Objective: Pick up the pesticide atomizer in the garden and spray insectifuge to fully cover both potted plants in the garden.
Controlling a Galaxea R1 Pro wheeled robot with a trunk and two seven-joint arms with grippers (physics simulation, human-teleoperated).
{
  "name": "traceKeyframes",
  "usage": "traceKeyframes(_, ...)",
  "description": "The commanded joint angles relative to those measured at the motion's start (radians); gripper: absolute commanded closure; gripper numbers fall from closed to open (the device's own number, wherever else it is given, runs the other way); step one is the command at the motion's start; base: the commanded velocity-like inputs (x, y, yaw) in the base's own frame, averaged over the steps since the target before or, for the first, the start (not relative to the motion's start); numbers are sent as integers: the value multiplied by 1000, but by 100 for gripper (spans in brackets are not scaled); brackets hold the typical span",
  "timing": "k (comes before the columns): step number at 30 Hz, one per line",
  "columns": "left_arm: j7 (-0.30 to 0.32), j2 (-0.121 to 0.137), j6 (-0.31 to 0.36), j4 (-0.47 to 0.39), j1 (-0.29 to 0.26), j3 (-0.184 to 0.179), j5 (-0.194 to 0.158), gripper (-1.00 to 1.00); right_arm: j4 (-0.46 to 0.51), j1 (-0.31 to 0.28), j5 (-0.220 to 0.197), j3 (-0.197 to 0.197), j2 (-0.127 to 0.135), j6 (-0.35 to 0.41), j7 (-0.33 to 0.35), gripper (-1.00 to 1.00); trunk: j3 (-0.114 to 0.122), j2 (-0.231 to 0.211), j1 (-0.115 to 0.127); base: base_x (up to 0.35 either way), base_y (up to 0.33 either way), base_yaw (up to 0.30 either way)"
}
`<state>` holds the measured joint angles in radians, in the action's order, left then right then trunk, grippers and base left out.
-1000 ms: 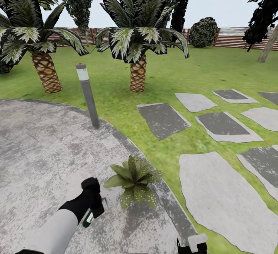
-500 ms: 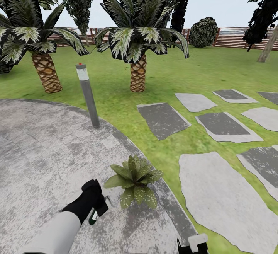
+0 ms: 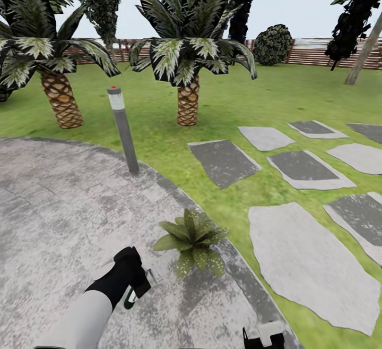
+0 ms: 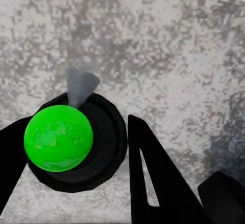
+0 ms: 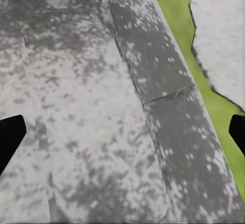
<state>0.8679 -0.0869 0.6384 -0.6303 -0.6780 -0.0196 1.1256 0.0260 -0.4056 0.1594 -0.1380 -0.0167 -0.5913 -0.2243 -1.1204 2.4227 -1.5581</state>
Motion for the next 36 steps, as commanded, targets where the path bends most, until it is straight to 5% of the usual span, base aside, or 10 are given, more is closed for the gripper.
traceKeyframes(1,6,0,4,-2,0,-2,5,100,-2,-1,7,-6,0,-1,-10,-100,-1,0,0,54,336,-265)
traceKeyframes(12,6,-2,4,-2,0,-1,4,100,-3,-1,7,-6,0,-1,-10,-100,-1,0,0,80,336,-254)
traceKeyframes(23,6,-6,4,-2,0,-1,4,100,-2,-1,8,-5,5,-1,-12,-100,-1,0,0,89,321,-18)
traceKeyframes(36,6,-8,3,-2,0,-1,6,100,-1,-1,6,-5,4,-1,-12,-100,4,0,0,39,37,-195)
